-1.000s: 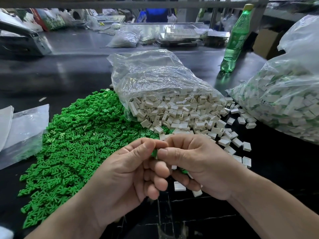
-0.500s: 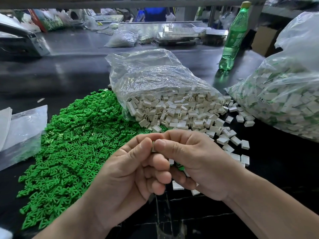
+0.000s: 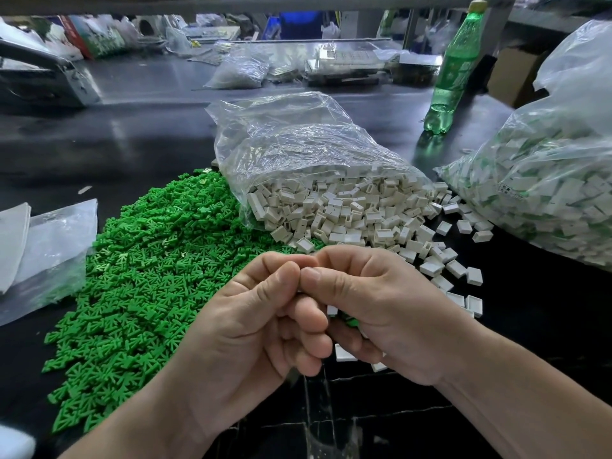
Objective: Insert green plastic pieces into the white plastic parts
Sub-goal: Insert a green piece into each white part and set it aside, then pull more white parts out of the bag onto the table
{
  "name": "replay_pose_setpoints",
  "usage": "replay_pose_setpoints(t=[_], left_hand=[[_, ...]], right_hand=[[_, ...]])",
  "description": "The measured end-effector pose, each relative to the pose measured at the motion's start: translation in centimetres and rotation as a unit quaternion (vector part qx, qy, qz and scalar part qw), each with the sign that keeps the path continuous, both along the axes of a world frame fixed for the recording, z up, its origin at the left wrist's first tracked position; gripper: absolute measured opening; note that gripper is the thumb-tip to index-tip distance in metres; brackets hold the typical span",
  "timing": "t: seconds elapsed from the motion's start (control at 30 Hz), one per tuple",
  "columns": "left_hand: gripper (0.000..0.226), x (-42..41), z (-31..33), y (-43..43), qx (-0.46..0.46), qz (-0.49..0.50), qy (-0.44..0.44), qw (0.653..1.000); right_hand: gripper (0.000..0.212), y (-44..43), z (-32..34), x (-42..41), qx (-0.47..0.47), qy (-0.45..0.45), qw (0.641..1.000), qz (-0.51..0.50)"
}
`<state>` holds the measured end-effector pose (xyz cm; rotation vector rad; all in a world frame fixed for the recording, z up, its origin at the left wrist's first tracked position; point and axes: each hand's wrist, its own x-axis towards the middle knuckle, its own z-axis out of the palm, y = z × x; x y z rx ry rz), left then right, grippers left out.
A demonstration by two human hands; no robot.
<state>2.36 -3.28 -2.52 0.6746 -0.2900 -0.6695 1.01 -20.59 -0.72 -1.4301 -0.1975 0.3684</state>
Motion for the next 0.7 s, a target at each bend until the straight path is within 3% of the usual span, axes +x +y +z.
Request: replay_pose_setpoints(t=[0.1, 0.2, 0.27, 0.33, 0.4, 0.47, 0.53, 0.7], left_hand=[[0.023, -0.1, 0.1, -0.1, -0.006, 0.001, -0.01, 1.0], [0.026, 0.1, 0.2, -0.1, -0.019, -0.01, -0.022, 1.0], [0.025, 0.2, 0.3, 0.0, -0.021, -0.017, -0.03, 0.999], [0.024, 0.2, 0.5, -0.1, 0.018, 0.013, -0.048, 0.999], [0.022, 0.1, 0.5, -0.2, 0.114, 0.092, -0.092, 0.985], [0.02, -0.2, 0.4, -0.2, 0.239, 0.183, -0.184, 0.936], [0.014, -0.6, 0.2, -0.2, 0.336, 0.248, -0.294, 0.86], [0.017, -1.1, 0.7, 0.0, 0.428, 0.329, -0.447, 0.713]], right_hand=[[0.033, 0.0, 0.0, 0.1, 0.013, 0.01, 1.0, 0.001], [0.047, -0.1, -0.2, 0.3, 0.054, 0.033, 0.998, 0.001], [0.039, 0.0, -0.4, 0.3, 0.086, 0.049, 0.995, -0.001], [0.024, 0.1, -0.4, 0.3, 0.105, 0.051, 0.993, -0.004], [0.021, 0.2, -0.5, 0.4, 0.105, 0.045, 0.993, -0.002], [0.024, 0.2, -0.6, 0.5, 0.089, 0.048, 0.995, -0.002], [0.026, 0.1, -0.6, 0.6, 0.086, 0.072, 0.994, 0.005], [0.019, -0.1, -0.4, 0.5, 0.139, 0.12, 0.983, 0.033]])
